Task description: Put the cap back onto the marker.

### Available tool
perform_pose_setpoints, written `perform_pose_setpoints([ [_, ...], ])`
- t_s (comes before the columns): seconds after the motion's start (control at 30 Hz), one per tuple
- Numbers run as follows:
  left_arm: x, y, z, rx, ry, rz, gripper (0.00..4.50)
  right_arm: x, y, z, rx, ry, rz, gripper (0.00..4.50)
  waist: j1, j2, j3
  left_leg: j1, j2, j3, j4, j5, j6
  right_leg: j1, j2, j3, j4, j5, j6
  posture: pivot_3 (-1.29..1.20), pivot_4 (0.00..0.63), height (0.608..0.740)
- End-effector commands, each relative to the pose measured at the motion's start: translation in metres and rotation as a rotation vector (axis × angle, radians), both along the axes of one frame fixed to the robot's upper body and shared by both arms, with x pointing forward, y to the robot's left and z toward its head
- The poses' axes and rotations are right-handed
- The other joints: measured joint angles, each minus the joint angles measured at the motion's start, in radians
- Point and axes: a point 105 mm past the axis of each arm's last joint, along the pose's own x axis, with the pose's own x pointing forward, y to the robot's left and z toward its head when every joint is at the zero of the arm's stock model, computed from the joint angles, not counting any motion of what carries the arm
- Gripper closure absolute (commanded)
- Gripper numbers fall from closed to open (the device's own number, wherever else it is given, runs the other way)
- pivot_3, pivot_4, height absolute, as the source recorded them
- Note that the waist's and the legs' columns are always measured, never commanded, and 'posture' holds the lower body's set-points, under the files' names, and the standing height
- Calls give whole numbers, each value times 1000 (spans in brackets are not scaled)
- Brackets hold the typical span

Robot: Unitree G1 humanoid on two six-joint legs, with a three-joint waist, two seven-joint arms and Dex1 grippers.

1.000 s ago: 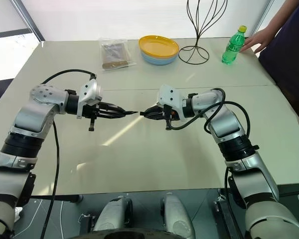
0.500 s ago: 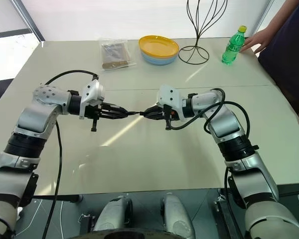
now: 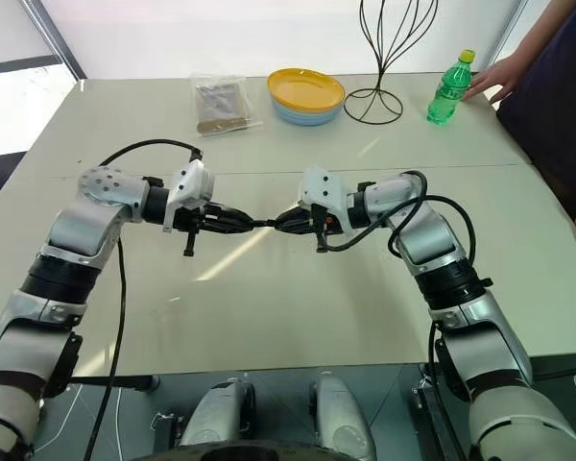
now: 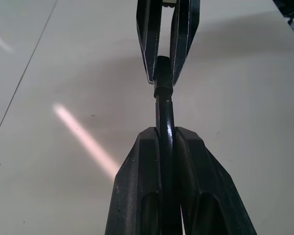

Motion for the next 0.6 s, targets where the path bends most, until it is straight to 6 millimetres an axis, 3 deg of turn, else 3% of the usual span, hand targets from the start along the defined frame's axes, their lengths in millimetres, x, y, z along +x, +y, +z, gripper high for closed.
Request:
perform_pose_setpoints([
  [0.03,-2,-19,11,5,-75,-93,4500,-1,21,24,27,-91,92,4433,0,0,0,0,0,0,0,0,0,0,0,0,0,0,0,0,150,740],
  [0.37,0,-32,11,-9,-135,-148,4500,-3,53,39,55,-156,196,4433,-1,0,0,0,0,0,0,0,0,0,0,0,1,0,0,0,150,740],
  [0.6,-2,-30,14,-47,-119,-146,4500,-14,59,50,76,-232,253,4433,-1,0,0,0,0,0,0,0,0,-1,0,0,3,0,0,0,150,740],
])
